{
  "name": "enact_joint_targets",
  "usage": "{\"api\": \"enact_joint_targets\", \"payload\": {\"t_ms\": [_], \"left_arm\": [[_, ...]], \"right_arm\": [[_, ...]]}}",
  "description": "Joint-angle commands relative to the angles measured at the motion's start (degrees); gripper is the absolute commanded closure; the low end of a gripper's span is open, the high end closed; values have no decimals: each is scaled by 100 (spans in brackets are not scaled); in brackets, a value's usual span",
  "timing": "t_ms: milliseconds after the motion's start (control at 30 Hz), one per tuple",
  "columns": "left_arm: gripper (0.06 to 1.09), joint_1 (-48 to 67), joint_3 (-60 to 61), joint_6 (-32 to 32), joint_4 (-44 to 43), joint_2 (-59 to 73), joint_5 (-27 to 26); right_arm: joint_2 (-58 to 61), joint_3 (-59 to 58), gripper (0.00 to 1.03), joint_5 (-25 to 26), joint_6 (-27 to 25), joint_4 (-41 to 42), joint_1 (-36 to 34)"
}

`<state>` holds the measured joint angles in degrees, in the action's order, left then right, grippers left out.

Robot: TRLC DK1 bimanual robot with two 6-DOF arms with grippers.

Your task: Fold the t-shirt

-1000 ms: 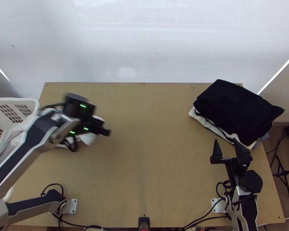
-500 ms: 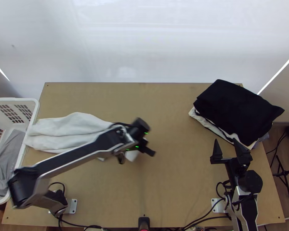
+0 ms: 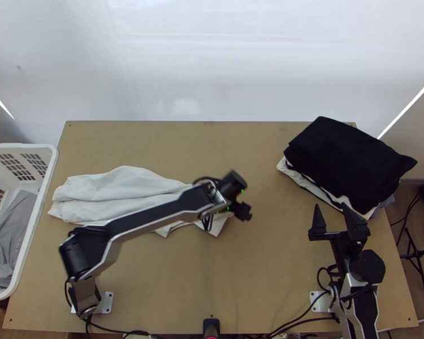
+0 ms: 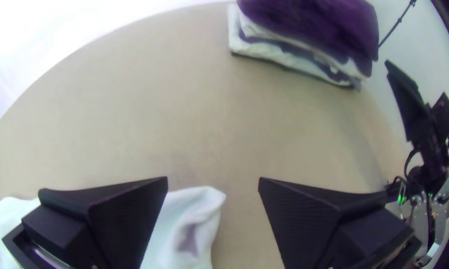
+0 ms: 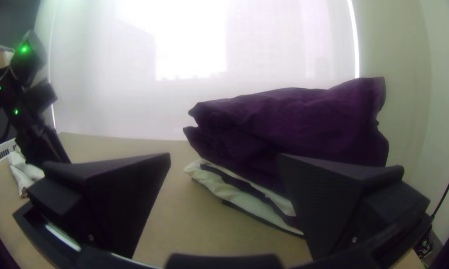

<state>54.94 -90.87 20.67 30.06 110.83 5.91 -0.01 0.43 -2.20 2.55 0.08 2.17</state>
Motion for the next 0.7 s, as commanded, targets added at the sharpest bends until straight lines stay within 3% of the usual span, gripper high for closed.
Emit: {"api": "enact_joint_targets", "payload": {"t_ms": [0, 400, 667], "left_arm": [[11, -431, -212, -1, -229, -878, 77], [11, -2576, 966, -792, 298, -3058, -55], [11, -3455, 1467, -933, 1037, -3805, -143]], "right_arm": [[1, 1, 4, 0, 0, 1, 2], [1, 1, 4, 0, 0, 1, 2], [1, 1, 4, 0, 0, 1, 2]]}}
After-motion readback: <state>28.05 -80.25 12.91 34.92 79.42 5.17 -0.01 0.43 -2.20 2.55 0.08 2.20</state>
